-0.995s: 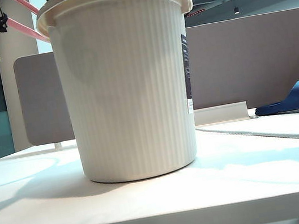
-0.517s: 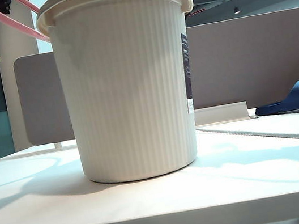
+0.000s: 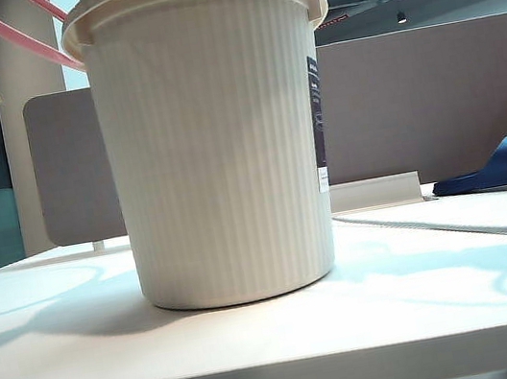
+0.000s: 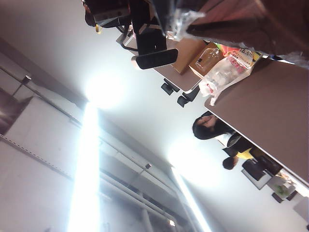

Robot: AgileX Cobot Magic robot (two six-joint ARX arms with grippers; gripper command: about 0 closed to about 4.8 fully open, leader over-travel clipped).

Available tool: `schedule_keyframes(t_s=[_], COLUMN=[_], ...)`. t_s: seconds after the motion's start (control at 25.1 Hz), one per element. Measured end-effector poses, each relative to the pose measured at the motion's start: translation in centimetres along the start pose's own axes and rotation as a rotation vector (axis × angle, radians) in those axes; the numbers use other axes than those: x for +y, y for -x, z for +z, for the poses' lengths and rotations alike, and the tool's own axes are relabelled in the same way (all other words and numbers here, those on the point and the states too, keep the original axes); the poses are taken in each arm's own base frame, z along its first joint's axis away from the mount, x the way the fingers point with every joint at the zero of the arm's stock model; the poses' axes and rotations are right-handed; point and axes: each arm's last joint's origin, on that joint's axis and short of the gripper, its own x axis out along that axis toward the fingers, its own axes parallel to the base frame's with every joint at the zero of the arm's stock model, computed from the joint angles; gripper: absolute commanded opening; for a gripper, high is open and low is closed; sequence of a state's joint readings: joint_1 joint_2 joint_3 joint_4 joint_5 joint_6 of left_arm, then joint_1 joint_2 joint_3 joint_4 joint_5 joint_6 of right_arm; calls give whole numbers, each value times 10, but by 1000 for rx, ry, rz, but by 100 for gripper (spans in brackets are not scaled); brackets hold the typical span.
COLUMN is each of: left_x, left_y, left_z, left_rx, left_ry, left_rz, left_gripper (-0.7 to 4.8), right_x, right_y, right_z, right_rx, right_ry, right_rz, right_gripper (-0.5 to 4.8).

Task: Open the ring lid of the trash can, pull out the black garbage bag inside, and place it on the table.

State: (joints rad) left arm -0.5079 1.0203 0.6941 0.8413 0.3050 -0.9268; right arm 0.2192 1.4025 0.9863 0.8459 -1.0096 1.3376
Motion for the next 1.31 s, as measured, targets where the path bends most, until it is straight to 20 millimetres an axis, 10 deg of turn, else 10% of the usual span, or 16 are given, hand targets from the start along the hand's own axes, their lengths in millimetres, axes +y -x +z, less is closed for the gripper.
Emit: schedule_keyframes(t_s=[0.28, 0.4, 0.72, 0.95, 1.31], left_x=[-22, -30, -26, -41, -47], left_y=[18, 40, 54, 42, 12], left_z=[11, 14, 6, 22, 37], left_rx=[-5, -7, 66, 41, 257], left_ry=[-60, -56, 16, 18, -3], left_rz=[24, 222, 387, 385, 557], left_gripper=[11, 164, 144, 249, 265], right_x=[0, 0, 0, 0, -3], right_y=[0, 0, 0, 0, 0], right_z=[0, 0, 0, 0, 0], right_rx=[7, 8, 8, 9, 12], right_ry=[-3, -2, 1, 1, -4], right_rz=[0, 0, 0, 0, -20], right_gripper=[-1, -1, -1, -1, -1])
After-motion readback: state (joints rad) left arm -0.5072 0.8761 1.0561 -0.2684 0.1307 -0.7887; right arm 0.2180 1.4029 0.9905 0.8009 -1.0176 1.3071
